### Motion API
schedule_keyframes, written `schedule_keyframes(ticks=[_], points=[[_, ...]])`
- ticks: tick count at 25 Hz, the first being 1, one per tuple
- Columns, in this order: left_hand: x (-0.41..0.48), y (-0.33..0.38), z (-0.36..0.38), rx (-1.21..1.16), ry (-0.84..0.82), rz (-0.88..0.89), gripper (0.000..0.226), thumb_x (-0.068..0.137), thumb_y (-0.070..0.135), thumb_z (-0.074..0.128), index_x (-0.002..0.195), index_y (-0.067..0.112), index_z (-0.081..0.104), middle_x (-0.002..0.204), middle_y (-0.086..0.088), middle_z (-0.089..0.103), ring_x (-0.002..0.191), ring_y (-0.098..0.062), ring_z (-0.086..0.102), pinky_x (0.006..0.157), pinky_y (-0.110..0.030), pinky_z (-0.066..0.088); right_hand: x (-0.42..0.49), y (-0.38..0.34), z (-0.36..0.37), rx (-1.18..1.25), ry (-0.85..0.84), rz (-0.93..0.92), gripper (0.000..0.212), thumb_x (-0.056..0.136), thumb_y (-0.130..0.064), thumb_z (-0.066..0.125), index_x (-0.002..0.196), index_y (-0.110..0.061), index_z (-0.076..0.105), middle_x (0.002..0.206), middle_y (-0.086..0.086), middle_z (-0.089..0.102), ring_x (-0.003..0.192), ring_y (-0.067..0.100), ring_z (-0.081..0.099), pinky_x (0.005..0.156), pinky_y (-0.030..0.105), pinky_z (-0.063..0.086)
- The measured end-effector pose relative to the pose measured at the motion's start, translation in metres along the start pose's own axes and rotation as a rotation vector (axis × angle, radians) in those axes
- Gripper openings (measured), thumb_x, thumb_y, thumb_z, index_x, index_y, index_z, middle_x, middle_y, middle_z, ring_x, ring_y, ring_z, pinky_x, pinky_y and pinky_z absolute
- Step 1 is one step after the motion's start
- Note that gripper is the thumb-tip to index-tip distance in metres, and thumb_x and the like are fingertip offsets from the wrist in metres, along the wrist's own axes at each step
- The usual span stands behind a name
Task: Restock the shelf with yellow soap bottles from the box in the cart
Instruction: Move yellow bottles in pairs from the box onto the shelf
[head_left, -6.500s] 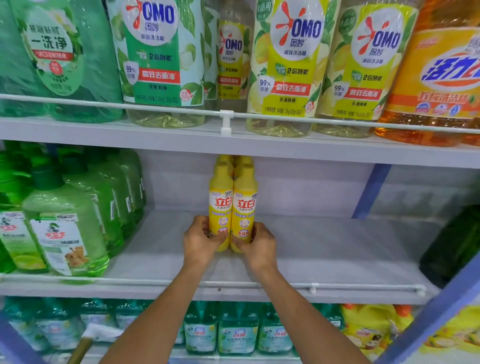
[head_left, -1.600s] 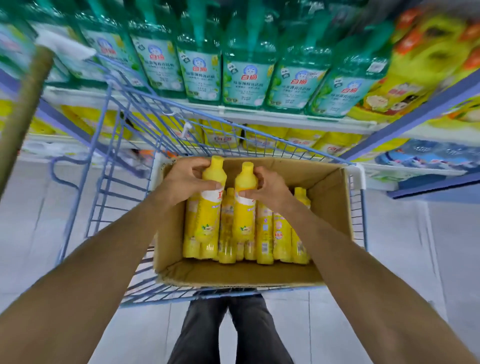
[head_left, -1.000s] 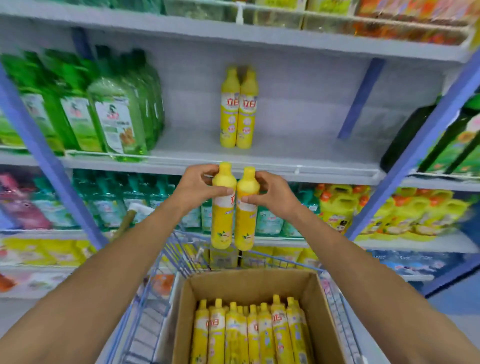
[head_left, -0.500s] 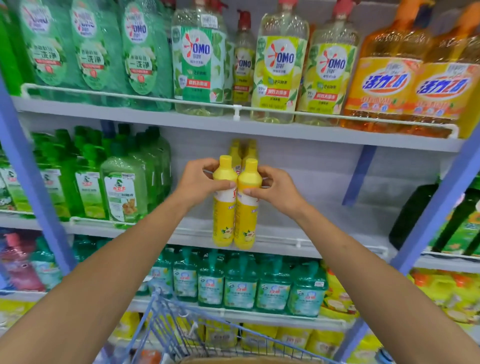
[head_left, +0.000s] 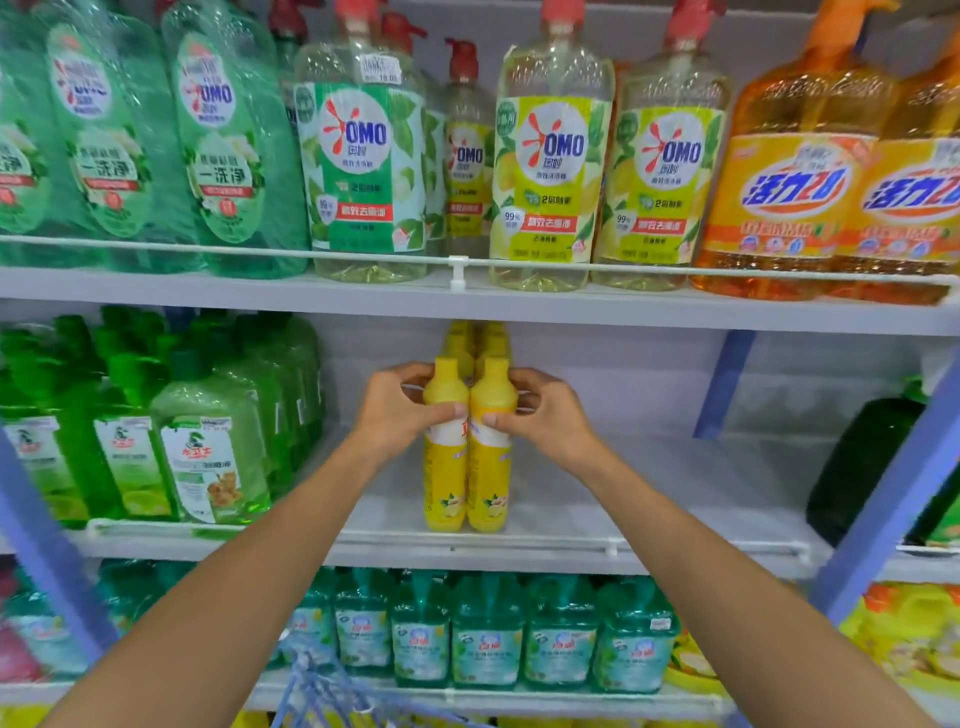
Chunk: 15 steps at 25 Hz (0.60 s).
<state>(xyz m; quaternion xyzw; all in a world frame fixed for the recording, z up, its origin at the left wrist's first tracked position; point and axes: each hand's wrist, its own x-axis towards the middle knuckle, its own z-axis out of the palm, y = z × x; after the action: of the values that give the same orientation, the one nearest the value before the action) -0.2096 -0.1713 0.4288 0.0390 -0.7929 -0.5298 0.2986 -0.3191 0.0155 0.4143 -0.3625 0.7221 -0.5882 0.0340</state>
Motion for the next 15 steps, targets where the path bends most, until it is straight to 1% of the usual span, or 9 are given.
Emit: schedule_keyframes(ticks=[2,3,5,8,10,11,13,14,15], points=[[-0.002,-0.014,0.008,-0.025,0.017,0.005,0.044,0.067,0.004,0.09,0.105,0.017,0.072,0.084,0.014,0.075,0.074,0.006,0.068,0.071,-0.013,0.052,-0.004,0.017,0.005,-0.009,0.054,0.014,0.056,0.075,-0.005,0.087,0.125,-0.007,0.062,0.11,0.007,0.073,0.092,0.013,0.071,0.081,0.023,0.055],[-0.003,-0.02,0.011,-0.033,0.031,0.011,0.044,0.068,0.006,0.09,0.107,0.016,0.072,0.088,0.014,0.076,0.077,0.005,0.069,0.073,-0.012,0.052,-0.004,0.023,0.007,-0.002,0.081,0.016,0.061,0.075,-0.008,0.087,0.13,-0.006,0.06,0.114,0.008,0.073,0.096,0.015,0.072,0.083,0.024,0.056],[-0.007,-0.03,0.012,-0.062,0.067,0.001,0.049,0.069,0.012,0.092,0.113,0.011,0.07,0.099,0.006,0.076,0.088,-0.003,0.072,0.079,-0.016,0.055,-0.007,0.03,0.011,0.034,0.122,0.021,0.065,0.076,-0.009,0.087,0.134,-0.007,0.058,0.116,0.008,0.074,0.102,0.017,0.073,0.087,0.026,0.058],[-0.02,-0.047,0.02,-0.102,0.133,-0.059,0.055,0.067,0.015,0.093,0.115,0.01,0.066,0.103,0.003,0.075,0.092,-0.005,0.072,0.082,-0.02,0.056,-0.016,0.045,0.02,0.083,0.147,0.042,0.057,0.079,-0.005,0.083,0.131,-0.007,0.059,0.116,0.006,0.074,0.106,0.017,0.072,0.093,0.035,0.058],[-0.035,-0.059,0.032,-0.073,0.151,-0.095,0.056,0.066,0.017,0.093,0.115,0.015,0.065,0.103,0.007,0.074,0.091,-0.001,0.07,0.081,-0.018,0.056,-0.027,0.06,0.028,0.094,0.125,0.079,0.052,0.081,-0.005,0.082,0.128,-0.008,0.061,0.118,0.005,0.074,0.11,0.019,0.071,0.098,0.044,0.056],[-0.042,-0.065,0.038,-0.063,0.169,-0.11,0.056,0.067,0.019,0.093,0.115,0.017,0.066,0.103,0.01,0.073,0.091,0.002,0.069,0.08,-0.016,0.055,-0.033,0.066,0.032,0.108,0.13,0.1,0.052,0.081,-0.005,0.082,0.128,-0.008,0.061,0.12,0.005,0.073,0.111,0.019,0.07,0.099,0.046,0.055],[-0.051,-0.074,0.044,-0.057,0.21,-0.13,0.052,0.068,0.024,0.092,0.114,0.02,0.067,0.102,0.014,0.073,0.091,0.006,0.068,0.078,-0.011,0.054,-0.042,0.073,0.041,0.128,0.178,0.107,0.055,0.08,-0.009,0.083,0.13,-0.01,0.06,0.121,0.002,0.073,0.112,0.016,0.07,0.098,0.042,0.056],[-0.05,-0.078,0.044,-0.066,0.204,-0.144,0.05,0.069,0.025,0.092,0.112,0.021,0.068,0.101,0.014,0.073,0.092,0.007,0.068,0.08,-0.014,0.055,-0.043,0.073,0.044,0.117,0.213,0.107,0.055,0.079,-0.012,0.085,0.128,-0.013,0.061,0.119,-0.001,0.073,0.109,0.012,0.07,0.096,0.037,0.057],[-0.047,-0.081,0.041,-0.08,0.168,-0.157,0.048,0.069,0.026,0.092,0.111,0.022,0.069,0.101,0.012,0.075,0.093,0.004,0.069,0.085,-0.02,0.057,-0.044,0.073,0.047,0.093,0.254,0.112,0.055,0.077,-0.016,0.087,0.126,-0.018,0.062,0.116,-0.005,0.073,0.106,0.008,0.07,0.093,0.032,0.058]])
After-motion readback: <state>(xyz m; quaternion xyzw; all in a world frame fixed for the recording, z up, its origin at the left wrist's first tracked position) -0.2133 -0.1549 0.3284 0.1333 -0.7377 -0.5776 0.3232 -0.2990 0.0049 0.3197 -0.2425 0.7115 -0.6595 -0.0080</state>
